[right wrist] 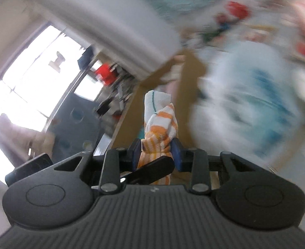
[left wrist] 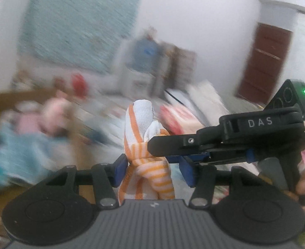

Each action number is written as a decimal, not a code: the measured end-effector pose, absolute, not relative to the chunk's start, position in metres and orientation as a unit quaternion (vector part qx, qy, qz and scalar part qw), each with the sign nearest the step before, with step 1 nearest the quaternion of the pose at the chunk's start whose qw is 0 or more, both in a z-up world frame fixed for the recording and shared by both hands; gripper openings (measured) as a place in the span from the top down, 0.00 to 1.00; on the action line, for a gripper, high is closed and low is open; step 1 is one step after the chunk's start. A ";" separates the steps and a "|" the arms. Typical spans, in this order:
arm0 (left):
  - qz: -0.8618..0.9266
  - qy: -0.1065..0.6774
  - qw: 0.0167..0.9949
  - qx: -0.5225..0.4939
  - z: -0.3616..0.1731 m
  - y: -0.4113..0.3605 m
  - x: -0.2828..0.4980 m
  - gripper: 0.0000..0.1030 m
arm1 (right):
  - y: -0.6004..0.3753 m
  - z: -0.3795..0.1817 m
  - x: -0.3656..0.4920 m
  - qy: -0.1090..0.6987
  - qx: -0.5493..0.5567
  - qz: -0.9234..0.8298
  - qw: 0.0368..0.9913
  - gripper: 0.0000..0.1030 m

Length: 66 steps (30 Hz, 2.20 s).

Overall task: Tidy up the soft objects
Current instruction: 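Carry the striped cloth into the box and open the right gripper, then reach the right gripper to the white yogurt cup on the mat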

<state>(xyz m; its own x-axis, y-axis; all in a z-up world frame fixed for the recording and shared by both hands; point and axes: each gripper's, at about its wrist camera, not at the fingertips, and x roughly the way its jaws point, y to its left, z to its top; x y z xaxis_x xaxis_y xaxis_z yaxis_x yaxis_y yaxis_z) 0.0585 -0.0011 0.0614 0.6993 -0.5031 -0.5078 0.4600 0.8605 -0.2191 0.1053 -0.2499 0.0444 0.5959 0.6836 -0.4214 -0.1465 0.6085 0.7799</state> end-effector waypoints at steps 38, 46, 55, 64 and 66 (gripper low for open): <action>-0.019 0.380 0.923 -0.053 0.036 0.175 0.118 0.27 | 0.025 -0.059 0.302 0.614 0.317 0.358 0.628 0.58; -0.088 0.293 0.951 -0.044 0.063 0.129 0.077 0.16 | -0.075 0.007 0.250 0.503 0.364 0.379 0.687 0.43; -0.277 0.287 0.917 -0.029 0.053 0.011 0.062 0.15 | -0.261 0.016 0.121 0.366 0.432 0.295 0.770 0.33; -0.390 0.306 0.868 0.029 -0.006 -0.126 0.061 0.16 | -0.372 0.004 0.010 0.284 0.374 0.075 0.880 0.24; -0.388 0.305 0.868 0.049 -0.019 -0.147 0.061 0.19 | -0.376 -0.006 0.004 0.298 0.333 0.033 0.894 0.24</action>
